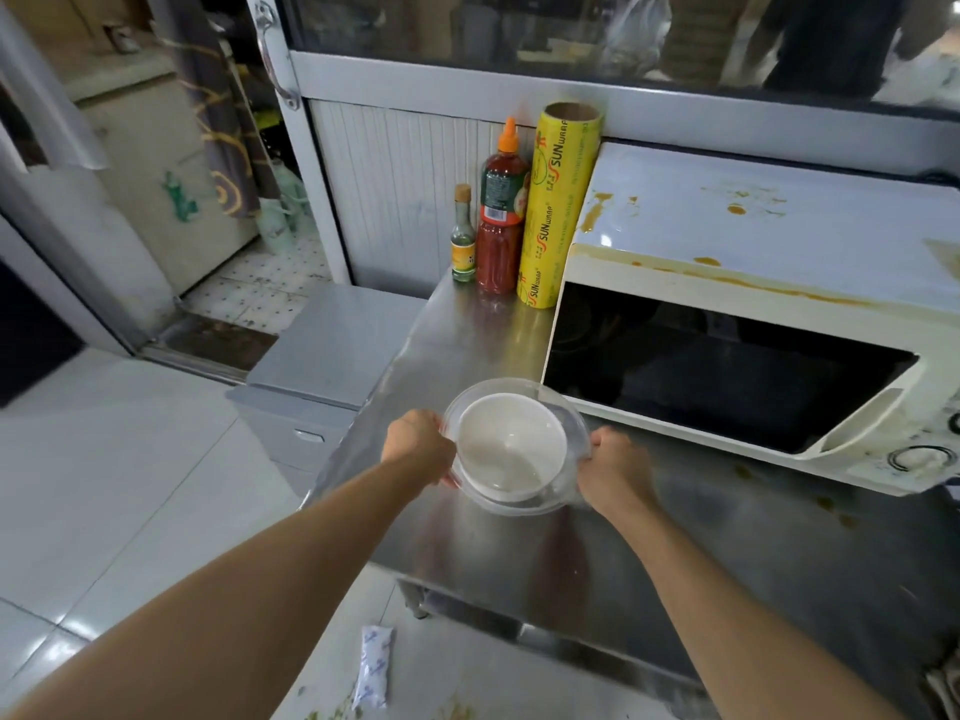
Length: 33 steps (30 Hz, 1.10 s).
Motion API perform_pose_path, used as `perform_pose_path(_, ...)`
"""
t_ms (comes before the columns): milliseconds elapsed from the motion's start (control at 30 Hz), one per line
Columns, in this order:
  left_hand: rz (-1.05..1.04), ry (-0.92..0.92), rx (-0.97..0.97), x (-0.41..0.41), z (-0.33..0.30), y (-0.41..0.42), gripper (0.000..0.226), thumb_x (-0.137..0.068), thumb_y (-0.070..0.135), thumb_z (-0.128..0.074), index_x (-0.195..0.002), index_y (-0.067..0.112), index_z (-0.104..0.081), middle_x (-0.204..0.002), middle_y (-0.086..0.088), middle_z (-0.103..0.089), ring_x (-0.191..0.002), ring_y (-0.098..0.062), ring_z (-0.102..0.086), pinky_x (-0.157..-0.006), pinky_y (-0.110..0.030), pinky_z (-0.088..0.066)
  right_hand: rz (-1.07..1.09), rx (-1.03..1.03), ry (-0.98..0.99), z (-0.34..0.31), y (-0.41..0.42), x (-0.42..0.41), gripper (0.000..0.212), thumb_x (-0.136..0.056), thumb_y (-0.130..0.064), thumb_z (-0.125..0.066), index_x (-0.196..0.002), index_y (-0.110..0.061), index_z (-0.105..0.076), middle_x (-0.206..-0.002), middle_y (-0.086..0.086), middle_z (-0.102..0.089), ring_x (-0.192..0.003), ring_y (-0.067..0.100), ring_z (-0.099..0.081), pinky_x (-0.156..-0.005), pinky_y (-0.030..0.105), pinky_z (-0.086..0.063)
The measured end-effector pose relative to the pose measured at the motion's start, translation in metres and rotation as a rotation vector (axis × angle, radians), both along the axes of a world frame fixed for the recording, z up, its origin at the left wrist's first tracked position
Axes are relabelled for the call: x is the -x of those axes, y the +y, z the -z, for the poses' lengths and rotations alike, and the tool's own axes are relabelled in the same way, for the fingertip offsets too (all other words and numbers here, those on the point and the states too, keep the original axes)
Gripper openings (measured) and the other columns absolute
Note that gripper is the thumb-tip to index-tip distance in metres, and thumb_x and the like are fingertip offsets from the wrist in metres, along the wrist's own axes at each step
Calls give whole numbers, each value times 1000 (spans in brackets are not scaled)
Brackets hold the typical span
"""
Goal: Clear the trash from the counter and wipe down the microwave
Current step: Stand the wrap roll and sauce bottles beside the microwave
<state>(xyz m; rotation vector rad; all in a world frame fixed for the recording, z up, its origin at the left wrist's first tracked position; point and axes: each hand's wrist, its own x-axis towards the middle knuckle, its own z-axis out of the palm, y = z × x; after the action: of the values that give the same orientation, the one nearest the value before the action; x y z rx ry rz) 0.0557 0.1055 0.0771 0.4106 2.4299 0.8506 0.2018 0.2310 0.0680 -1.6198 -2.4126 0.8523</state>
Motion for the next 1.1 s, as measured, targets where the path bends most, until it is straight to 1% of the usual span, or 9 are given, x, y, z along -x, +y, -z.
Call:
perform_pose_path(67,-20,12,-7,1,-10,-9,26,-75,-7,-47,-86,8,-65,-74,-17,-72,-66,-27,-72,-63,-39,-60,-46,4,41,-8,-2,4,21,-81,-5,-51,-99,-5,-63,-103,15,-67,-95,34,-60,-71,32,-46)
perform_pose_path(167,-53,8,-27,5,-26,-20,23,-75,-8,-48,-78,10,-62,-75,-17,-73,-69,-29,-72,-68,-41,-60,-100,25,128,-24,-7,10,20,-83,-8,-52,-99,-5,-63,-101,15,-67,-93,34,-60,-70,31,-45)
perform_pose_path(300,-103,2,-65,15,-47,-31,22,-77,-8,-47,-69,12,-54,-34,3,-56,-70,-32,-71,-70,-43,-60,-134,45,174,-45,-12,26,22,-86,-14,-54,-106,-5,-57,-104,14,-65,-93,34,-60,-67,29,-42)
perform_pose_path(367,-135,2,-77,22,-56,-34,21,-77,-8,-50,-69,11,-55,-28,7,-50,-67,-32,-70,-70,-44,-60,-154,57,173,-55,-14,34,31,-87,-18,-54,-115,-4,-52,-110,14,-63,-99,34,-60,-74,31,-46)
perform_pose_path(600,-205,26,-133,57,-69,-32,15,-83,-6,-55,-89,3,-65,-72,-12,-66,-79,-28,-72,-74,-40,-60,-228,80,161,-78,-13,70,48,-87,-28,-60,-126,-4,-45,-122,15,-59,-113,32,-55,-92,34,-45)
perform_pose_path(700,-189,32,-113,74,-71,-26,12,-84,-6,-53,-81,2,-62,-84,-18,-71,-81,-27,-72,-78,-38,-59,-227,84,188,-83,-9,88,55,-85,-29,-62,-130,-6,-42,-125,14,-56,-113,31,-55,-93,36,-47)
perform_pose_path(900,-222,-16,-148,122,-60,-2,21,-83,-8,-53,-66,5,-57,-59,-11,-66,-76,-30,-72,-75,-41,-60,-239,40,142,-83,7,133,57,-87,-28,-61,-133,-4,-38,-135,14,-48,-124,30,-46,-96,33,-38)
perform_pose_path(1000,-210,-47,-158,148,-52,14,19,-84,-6,-53,-69,4,-58,-32,2,-54,-71,-29,-72,-71,-41,-60,-206,33,113,-78,18,157,56,-87,-31,-62,-132,-6,-39,-134,13,-48,-122,30,-47,-95,35,-39)
perform_pose_path(1100,-177,-64,-157,174,-44,34,16,-86,-5,-55,-72,4,-57,-30,3,-52,-71,-28,-72,-72,-40,-60,-162,33,111,-71,30,179,54,-86,-30,-63,-128,-6,-40,-130,14,-51,-117,31,-50,-91,35,-41)
